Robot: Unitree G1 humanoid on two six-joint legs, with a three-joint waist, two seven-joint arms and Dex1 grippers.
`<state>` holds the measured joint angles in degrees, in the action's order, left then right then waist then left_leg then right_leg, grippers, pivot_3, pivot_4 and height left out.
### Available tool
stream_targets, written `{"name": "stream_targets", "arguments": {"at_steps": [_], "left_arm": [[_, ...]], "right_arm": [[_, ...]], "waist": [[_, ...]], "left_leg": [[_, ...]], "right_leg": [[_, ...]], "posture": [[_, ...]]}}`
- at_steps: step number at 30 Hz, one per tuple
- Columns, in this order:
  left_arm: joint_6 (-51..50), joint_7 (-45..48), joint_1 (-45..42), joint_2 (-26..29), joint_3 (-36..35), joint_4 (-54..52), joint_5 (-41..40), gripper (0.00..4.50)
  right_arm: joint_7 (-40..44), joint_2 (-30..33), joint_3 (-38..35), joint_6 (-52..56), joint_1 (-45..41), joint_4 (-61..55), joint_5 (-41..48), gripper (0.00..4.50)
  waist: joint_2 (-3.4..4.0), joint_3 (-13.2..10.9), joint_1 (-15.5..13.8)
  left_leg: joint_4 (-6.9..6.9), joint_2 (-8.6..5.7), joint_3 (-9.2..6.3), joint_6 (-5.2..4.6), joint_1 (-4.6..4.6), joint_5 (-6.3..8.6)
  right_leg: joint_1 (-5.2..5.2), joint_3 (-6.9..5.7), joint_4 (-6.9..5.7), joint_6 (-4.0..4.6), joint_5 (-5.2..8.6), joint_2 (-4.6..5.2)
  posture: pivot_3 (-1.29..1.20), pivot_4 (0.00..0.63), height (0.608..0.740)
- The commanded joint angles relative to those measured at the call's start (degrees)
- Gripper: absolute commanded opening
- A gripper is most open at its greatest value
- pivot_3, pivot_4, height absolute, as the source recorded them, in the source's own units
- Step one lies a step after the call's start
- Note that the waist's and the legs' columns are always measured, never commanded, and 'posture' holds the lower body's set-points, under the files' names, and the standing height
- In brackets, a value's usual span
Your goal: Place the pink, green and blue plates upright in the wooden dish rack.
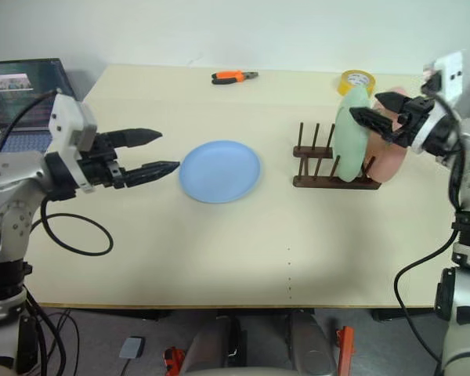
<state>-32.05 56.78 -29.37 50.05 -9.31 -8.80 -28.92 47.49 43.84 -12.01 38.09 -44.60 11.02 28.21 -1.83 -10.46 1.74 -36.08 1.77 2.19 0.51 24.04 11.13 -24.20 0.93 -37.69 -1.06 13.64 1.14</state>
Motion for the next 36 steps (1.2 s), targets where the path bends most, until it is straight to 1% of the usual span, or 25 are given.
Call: {"name": "stream_targets", "arguments": {"at_steps": [1,5,7,10,12,14,17,21,25,27,30,36], "left_arm": [[1.3,-0.81,-0.33,0.56,-1.95,-0.4,0.27,3.67],[2.83,-1.9,-0.44,1.31,-4.35,1.86,1.02,3.67],[3.34,-4.38,-2.2,1.76,-5.35,5.46,2.67,3.67],[4.64,-10.47,-7.17,2.77,-1.73,17.21,10.76,3.67],[4.28,-13.23,-11.68,1.83,0.66,24.6,14.02,3.67],[4.3,-14.19,-15.16,0.41,1.71,29.93,15.44,3.67],[5.69,-15.78,-20.5,-3.23,4.48,40.38,18.54,3.67],[9.01,-12.59,-23.62,-7.24,6.37,46.08,19.4,3.67],[8.97,-9.47,-27.74,-11.93,9.08,53.07,20.63,3.67],[9.02,-7.35,-29.06,-13.6,9.21,54.89,20.3,3.67],[8.16,-5.77,-30.43,-15.09,9.68,57.27,20.76,3.67],[8.86,-11.13,-31.86,-17.15,12.49,65.27,26.41,3.67]], "right_arm": [[2.33,1.94,-3.0,-3.22,-0.82,-0.26,0.89,4.04],[4.92,4.38,-4.64,-5.87,-1.82,1.19,1.06,4.04],[6.5,5.76,-6.0,-3.95,-2.87,-1.53,3.72,4.04],[8.72,5.03,-7.27,2.07,-3.32,-11.81,12.6,4.04],[7.6,3.45,-5.6,3.31,-2.78,-16.77,14.21,4.04],[5.66,1.79,-3.95,3.77,-1.99,-19.93,14.42,4.04],[2.83,-1.73,1.22,3.01,0.44,-25.63,12.47,4.04],[-1.15,-4.83,5.83,1.98,1.93,-28.72,9.12,4.04],[-4.99,-7.37,19.74,-3.29,2.9,-30.54,-4.12,4.04],[-5.97,-9.36,23.44,-4.66,3.58,-30.45,-7.32,4.04],[-6.41,-11.55,26.35,-5.89,5.31,-30.6,-9.89,4.04],[-6.9,-13.63,26.59,-5.7,6.84,-31.6,-11.72,4.04]], "waist": [[0.0,0.0,0.0],[0.0,0.0,-0.02],[0.01,-0.01,0.02],[0.03,-0.02,0.1],[0.01,-0.01,0.14],[-0.06,0.04,0.05],[-0.08,0.05,-0.11],[-0.08,0.04,-0.21],[-0.1,0.05,-0.25],[-0.1,0.05,-0.22],[-0.1,0.05,-0.21],[-0.11,0.05,-0.05]], "left_leg": [[0.01,0.0,0.01,0.0,0.0,0.0],[0.01,0.0,-0.01,0.0,0.0,0.0],[0.01,0.01,0.0,0.0,-0.01,0.0],[0.01,0.02,-0.02,0.0,-0.07,0.0],[0.01,0.01,-0.05,0.0,-0.17,0.0],[0.01,0.03,-0.15,0.0,-0.19,0.0],[-0.03,0.05,-0.14,0.0,-0.18,0.0],[-0.12,-0.07,-0.01,0.0,0.08,0.0],[-0.21,-0.09,-0.06,0.0,0.45,0.0],[-0.22,-0.1,-0.04,0.0,0.44,0.0],[-0.24,-0.09,-0.04,0.0,0.45,0.0],[-0.42,-0.1,-0.17,0.0,0.43,0.0]], "right_leg": [[0.0,0.01,0.0,-0.01,0.01,0.0],[0.01,-0.02,0.0,-0.02,0.02,0.0],[0.0,-0.02,0.0,-0.01,0.02,0.0],[0.0,-0.02,-0.08,-0.01,0.02,-0.02],[0.04,-0.04,-0.15,0.01,0.03,-0.1],[0.1,-0.1,-0.15,0.02,0.04,-0.13],[0.12,-0.11,-0.16,0.01,0.03,-0.06],[0.01,-0.06,-0.06,-0.15,-0.06,0.1],[-0.21,-0.14,0.06,-0.12,-0.15,0.12],[-0.2,-0.18,0.05,-0.25,-0.08,0.08],[-0.21,-0.18,0.01,-0.24,-0.08,0.02],[-0.19,-0.18,-0.13,-0.26,-0.08,0.0]], "posture": [[0.0,0.15,0.74],[0.0,0.15,0.74],[0.0,0.15,0.74],[0.0,0.15,0.74],[0.0,0.15,0.74],[0.0,0.15,0.74],[0.0,0.15,0.74],[0.0,0.15,0.74],[0.0,0.15,0.74],[0.0,0.15,0.74],[0.0,0.15,0.74],[0.0,0.15,0.74]]}}
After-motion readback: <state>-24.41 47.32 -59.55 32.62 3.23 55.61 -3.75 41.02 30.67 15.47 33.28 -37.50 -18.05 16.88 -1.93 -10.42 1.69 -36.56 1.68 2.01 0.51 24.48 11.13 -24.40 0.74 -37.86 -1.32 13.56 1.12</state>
